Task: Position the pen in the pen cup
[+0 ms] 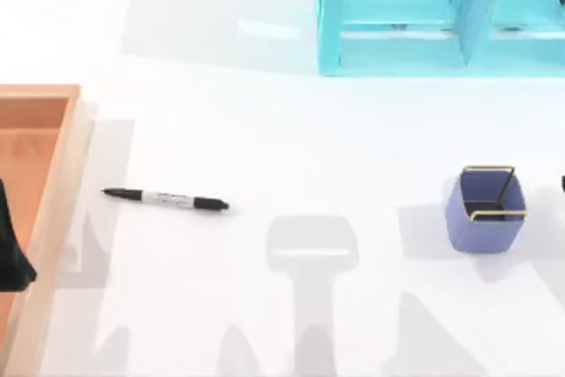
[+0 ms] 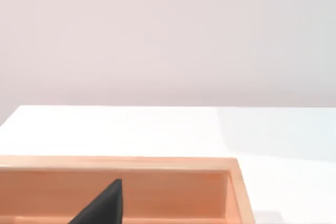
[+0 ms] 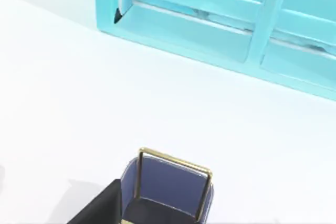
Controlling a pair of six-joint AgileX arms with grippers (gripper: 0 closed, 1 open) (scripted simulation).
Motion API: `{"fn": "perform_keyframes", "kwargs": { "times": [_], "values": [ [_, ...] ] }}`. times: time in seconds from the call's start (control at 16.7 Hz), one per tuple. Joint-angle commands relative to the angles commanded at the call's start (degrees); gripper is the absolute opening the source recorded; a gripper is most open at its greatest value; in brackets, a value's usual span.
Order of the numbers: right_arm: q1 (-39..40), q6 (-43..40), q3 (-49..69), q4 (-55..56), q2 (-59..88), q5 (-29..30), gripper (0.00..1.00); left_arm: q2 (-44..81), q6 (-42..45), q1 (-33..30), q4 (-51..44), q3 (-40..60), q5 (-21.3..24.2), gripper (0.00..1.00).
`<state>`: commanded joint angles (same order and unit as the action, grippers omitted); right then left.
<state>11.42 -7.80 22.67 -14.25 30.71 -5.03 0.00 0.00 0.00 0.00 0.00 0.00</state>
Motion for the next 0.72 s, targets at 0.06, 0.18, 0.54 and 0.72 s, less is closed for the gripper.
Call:
{"fn": "perform_keyframes", "kwargs": {
  "times": [0.06,0.18,0.54,0.72],
  "values": [
    [1.84,-1.22,4.12,-2.68,5.59,-0.76,1.00,0.00,0.00,0.00,0.00,0.00,0.00,1.00],
    [5.66,-3.68,12.96,-8.54,17.45,-2.27,1.00,0.00,0.00,0.00,0.00,0.00,0.00,1.00],
    [17.14,-11.03,43.07,-27.38,54.64,-6.12,1.00,0.00,0.00,0.00,0.00,0.00,0.00,1.00],
    [22.18,-14.60,59.00,-35.49,71.80,-7.27,1.00,0.00,0.00,0.00,0.00,0.00,0.00,1.00]
  ]
}}
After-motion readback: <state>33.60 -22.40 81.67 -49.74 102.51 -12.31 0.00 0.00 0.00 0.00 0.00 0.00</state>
